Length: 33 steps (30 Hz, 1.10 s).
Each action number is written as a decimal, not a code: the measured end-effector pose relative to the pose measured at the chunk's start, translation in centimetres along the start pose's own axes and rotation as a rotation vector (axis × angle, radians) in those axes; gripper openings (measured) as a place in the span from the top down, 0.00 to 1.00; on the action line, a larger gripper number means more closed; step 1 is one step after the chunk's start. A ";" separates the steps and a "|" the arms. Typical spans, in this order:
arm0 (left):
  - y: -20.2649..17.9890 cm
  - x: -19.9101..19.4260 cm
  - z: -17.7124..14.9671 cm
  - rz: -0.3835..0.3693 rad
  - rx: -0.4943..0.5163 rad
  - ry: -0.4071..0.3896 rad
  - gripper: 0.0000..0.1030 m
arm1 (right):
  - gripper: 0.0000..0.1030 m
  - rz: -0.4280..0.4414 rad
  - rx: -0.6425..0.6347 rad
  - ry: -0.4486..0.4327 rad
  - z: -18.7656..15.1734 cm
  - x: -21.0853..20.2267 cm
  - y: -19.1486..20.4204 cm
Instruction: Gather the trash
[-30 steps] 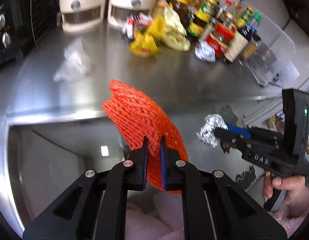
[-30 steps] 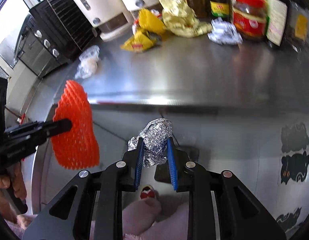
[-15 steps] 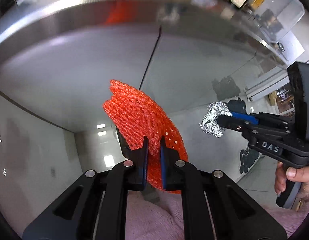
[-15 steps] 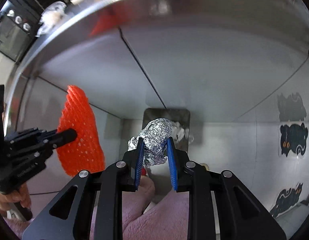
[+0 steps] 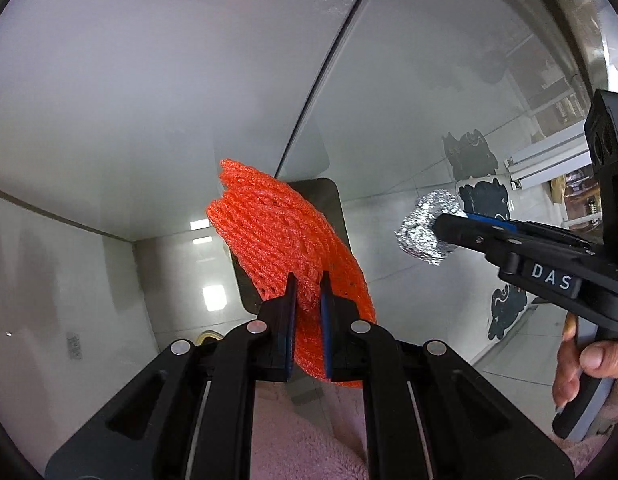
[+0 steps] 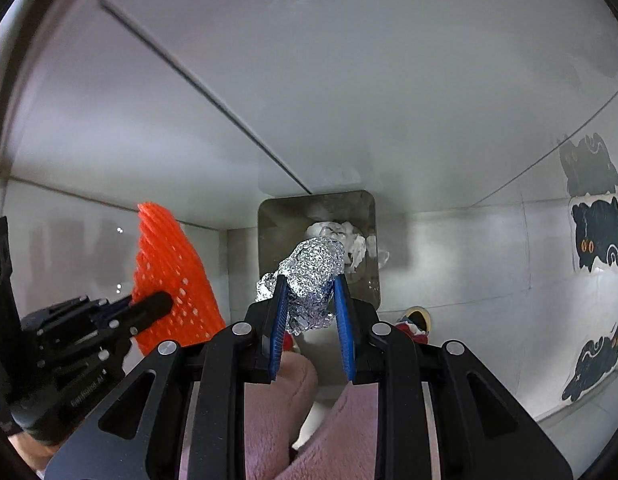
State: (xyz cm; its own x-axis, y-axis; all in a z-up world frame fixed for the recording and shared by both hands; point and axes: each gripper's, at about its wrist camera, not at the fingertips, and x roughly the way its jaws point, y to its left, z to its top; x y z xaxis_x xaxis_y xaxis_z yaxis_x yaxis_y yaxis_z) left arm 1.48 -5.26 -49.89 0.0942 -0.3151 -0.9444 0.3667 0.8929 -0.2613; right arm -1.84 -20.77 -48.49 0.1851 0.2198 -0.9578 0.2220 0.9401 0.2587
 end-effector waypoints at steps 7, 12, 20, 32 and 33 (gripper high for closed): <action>0.0 3.2 0.6 0.000 0.012 0.063 0.91 | 0.75 0.008 0.047 0.034 1.2 2.5 -0.7; -0.4 4.6 1.4 -0.004 0.012 0.085 0.88 | 0.74 0.021 0.058 0.047 2.1 3.0 -0.7; -0.3 4.2 2.0 0.008 -0.004 0.080 0.65 | 0.54 0.019 0.043 0.036 3.4 3.1 -0.4; 0.4 -1.4 2.2 0.059 -0.022 0.009 0.17 | 0.11 -0.040 -0.030 -0.010 3.9 -1.0 0.5; 0.5 -1.8 2.3 0.061 -0.015 0.006 0.16 | 0.11 -0.039 -0.030 -0.015 4.0 -1.7 0.5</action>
State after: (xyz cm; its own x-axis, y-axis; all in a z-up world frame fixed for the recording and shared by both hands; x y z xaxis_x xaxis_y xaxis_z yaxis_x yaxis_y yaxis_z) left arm 3.62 -5.00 -47.83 0.1108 -0.2579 -0.9598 0.3461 0.9153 -0.2060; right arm 1.76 -21.67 -46.24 0.1913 0.1794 -0.9650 0.2002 0.9554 0.2173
